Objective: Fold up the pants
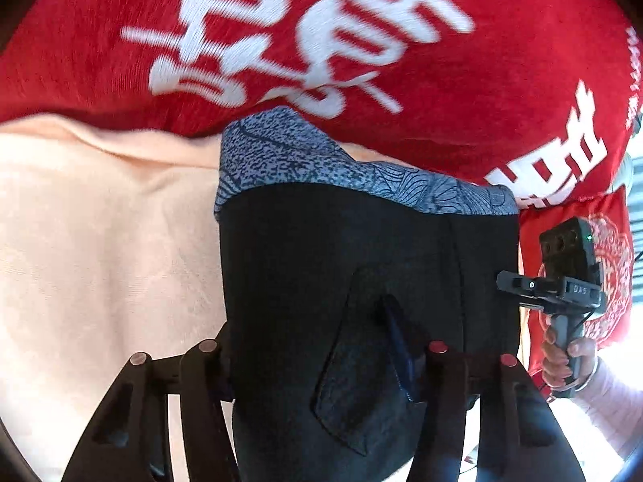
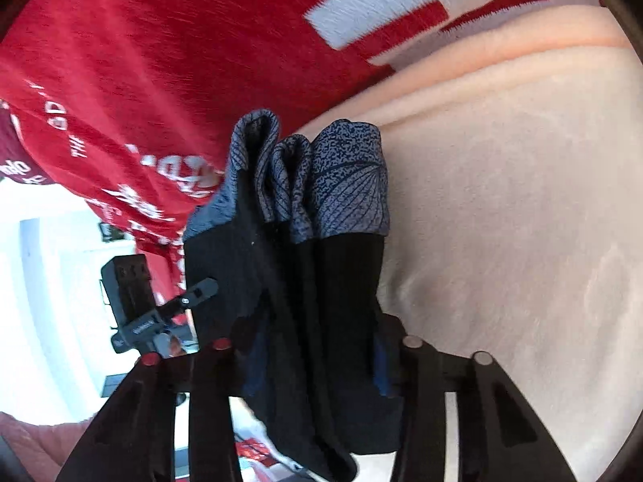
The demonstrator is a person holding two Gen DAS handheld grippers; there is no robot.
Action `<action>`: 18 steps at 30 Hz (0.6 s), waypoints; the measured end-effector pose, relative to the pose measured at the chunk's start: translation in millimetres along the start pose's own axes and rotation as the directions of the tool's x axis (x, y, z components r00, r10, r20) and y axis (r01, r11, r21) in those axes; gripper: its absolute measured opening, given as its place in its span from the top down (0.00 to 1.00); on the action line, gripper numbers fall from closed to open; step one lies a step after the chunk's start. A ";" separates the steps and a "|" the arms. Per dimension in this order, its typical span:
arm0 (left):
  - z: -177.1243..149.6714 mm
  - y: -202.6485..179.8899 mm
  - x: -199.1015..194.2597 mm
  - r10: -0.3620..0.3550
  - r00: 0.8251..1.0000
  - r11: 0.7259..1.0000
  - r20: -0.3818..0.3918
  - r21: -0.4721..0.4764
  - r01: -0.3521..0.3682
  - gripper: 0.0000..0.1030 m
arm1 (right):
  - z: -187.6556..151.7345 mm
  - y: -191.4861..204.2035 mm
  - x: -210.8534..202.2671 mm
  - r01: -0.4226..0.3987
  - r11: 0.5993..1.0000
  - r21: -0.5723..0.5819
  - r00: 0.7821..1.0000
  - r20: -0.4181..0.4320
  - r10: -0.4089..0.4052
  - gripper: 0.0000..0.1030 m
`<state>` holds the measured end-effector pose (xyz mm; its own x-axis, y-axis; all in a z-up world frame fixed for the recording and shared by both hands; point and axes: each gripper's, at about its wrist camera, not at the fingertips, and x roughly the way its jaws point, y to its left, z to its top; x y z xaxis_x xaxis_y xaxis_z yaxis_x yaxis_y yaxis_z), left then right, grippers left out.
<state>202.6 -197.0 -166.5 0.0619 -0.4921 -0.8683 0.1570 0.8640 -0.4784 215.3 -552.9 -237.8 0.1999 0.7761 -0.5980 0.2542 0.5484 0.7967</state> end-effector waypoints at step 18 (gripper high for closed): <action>-118.0 -16.6 -69.2 0.035 0.999 0.999 -0.014 -0.017 -0.035 0.44 | -121.4 36.0 -23.7 -0.097 0.995 0.020 0.995 -0.032 0.097 0.58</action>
<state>79.4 -164.6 -113.9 0.0539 -0.4600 -0.8863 0.1378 0.8825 -0.4496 104.8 -513.8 -184.4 0.1934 0.8354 -0.5145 0.2529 0.4642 0.8488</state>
